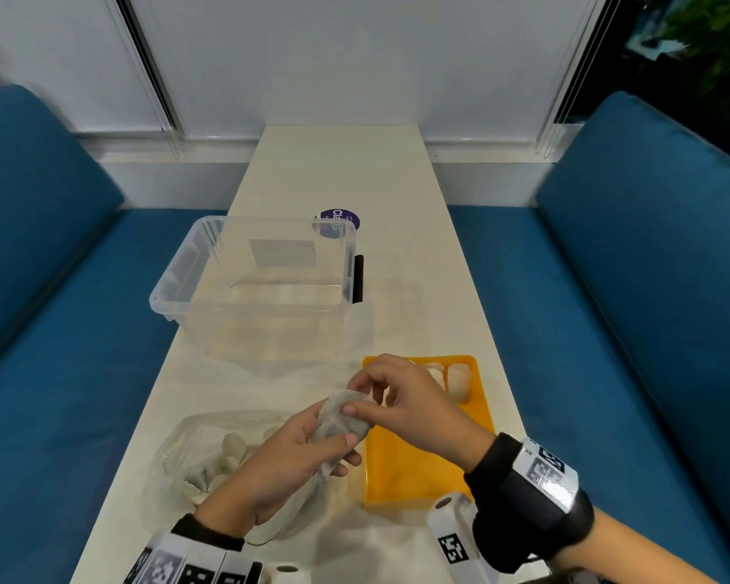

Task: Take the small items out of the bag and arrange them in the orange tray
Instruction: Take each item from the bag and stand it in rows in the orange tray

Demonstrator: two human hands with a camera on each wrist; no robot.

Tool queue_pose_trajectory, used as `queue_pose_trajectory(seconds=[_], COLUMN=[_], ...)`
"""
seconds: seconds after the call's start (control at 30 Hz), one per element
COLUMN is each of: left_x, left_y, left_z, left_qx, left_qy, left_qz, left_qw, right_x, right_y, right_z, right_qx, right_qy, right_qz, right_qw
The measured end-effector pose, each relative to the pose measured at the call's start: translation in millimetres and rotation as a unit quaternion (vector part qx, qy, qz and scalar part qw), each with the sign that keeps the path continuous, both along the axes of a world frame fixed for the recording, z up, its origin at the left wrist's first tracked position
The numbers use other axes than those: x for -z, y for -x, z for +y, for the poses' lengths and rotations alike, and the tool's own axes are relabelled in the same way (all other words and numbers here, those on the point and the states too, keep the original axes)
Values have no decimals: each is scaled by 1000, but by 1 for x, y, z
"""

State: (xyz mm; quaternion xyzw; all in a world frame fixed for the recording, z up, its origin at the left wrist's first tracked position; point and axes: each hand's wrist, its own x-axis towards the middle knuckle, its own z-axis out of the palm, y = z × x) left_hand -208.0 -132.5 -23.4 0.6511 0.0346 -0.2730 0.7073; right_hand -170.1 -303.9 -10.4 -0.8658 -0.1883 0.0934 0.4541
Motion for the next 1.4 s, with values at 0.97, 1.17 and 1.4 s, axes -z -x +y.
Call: queue_pose_trajectory(seconds=[0.97,1.17,1.4], left_x=[11,14,21], left_y=[-6,-5,2], left_z=[-5,17,29], left_qx=[-25,-95,-134], left_qy=[-146,-122,-119], left_qz=[-128,-95,-60], left_qw=[981,983,982], right_x=[16,52,83], right_y=[-1,-30,-48], right_z=[-54,-115,-120], right_qx=[36,222,240], right_qy=[-99,96,190], right_qz=[156,101,140], right_qw=[982,965,942])
